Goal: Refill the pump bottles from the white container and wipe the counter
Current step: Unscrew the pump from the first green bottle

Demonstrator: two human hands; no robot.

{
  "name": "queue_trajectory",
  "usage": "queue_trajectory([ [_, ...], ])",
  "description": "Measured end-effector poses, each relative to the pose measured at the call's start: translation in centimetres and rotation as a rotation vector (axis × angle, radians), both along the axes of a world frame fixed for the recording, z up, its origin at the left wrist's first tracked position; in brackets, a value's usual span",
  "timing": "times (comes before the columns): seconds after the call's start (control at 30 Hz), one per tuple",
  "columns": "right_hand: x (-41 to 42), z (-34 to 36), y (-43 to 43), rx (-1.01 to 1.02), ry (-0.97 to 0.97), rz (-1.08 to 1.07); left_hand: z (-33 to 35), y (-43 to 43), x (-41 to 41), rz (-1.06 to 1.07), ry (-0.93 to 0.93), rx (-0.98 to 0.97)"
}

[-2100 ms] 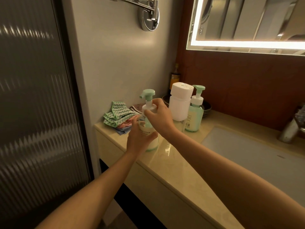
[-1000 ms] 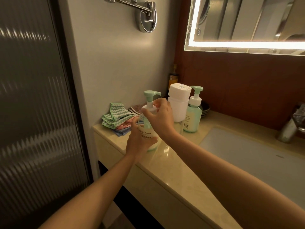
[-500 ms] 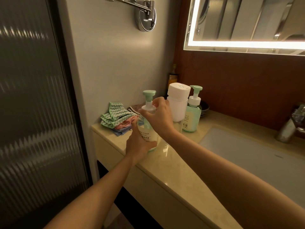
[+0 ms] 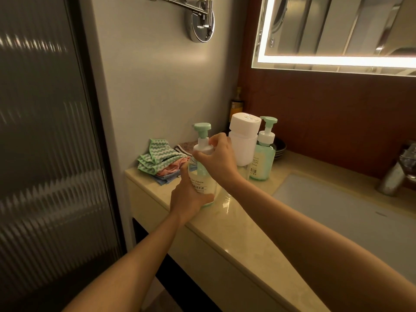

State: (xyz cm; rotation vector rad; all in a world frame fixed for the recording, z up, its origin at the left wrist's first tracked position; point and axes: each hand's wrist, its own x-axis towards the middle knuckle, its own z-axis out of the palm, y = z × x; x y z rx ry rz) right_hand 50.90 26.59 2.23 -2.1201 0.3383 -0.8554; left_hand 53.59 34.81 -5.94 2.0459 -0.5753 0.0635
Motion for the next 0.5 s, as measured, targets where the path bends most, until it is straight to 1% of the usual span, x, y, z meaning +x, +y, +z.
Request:
queue_trajectory([
  [0.1,-0.7,0.6,0.0,0.176,0.042,0.152,0.1,0.0,-0.1,0.001,-0.004,0.012],
  [0.17,-0.9,0.5,0.1,0.2,0.054,0.211,0.1,0.0,0.0,0.001,-0.015,0.022],
  [0.23,-0.8,0.0,0.0,0.146,0.03,0.189,0.0,0.0,0.0,0.0,-0.02,0.026],
  [0.37,-0.1,-0.5,0.0,-0.028,-0.039,0.008,-0.1,0.1,0.0,0.008,-0.002,0.0],
  [0.43,0.0,-0.3,-0.1,-0.048,-0.033,-0.007,-0.2,0.1,0.0,0.011,-0.002,0.011],
  [0.5,0.0,-0.2,-0.1,-0.035,-0.008,0.039,-0.1,0.0,0.0,0.017,-0.003,0.025],
])
